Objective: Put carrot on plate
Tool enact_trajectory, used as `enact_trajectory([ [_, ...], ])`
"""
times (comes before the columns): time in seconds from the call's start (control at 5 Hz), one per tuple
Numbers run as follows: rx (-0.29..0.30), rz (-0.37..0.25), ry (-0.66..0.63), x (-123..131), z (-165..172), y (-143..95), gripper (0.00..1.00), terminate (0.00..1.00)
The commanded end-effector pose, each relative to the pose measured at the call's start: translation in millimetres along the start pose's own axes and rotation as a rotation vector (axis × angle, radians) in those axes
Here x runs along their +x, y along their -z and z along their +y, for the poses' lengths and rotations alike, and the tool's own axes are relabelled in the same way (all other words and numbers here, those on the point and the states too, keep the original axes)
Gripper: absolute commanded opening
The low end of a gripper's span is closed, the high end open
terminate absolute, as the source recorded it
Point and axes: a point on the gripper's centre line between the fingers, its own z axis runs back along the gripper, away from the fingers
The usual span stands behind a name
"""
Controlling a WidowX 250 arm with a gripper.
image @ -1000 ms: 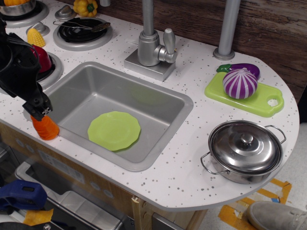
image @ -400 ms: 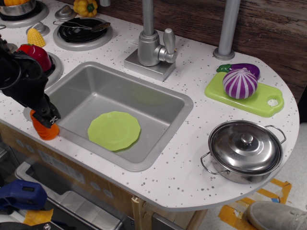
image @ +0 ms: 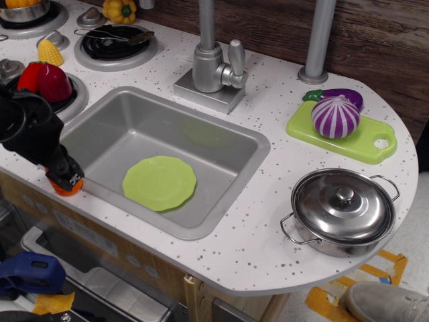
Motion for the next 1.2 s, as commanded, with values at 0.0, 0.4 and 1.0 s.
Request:
enact_trajectory([
  [0.0, 0.035, -0.018, -0.015, -2.1, 8.7, -7.2, 0.00, 0.00],
  [0.4, 0.046, -0.071, 0.013, 15.6, 9.1, -8.0, 0.00, 0.00],
  [1.0, -0.025, -0.021, 0.226, 83.8, 2.5, -2.1, 0.00, 0.00],
])
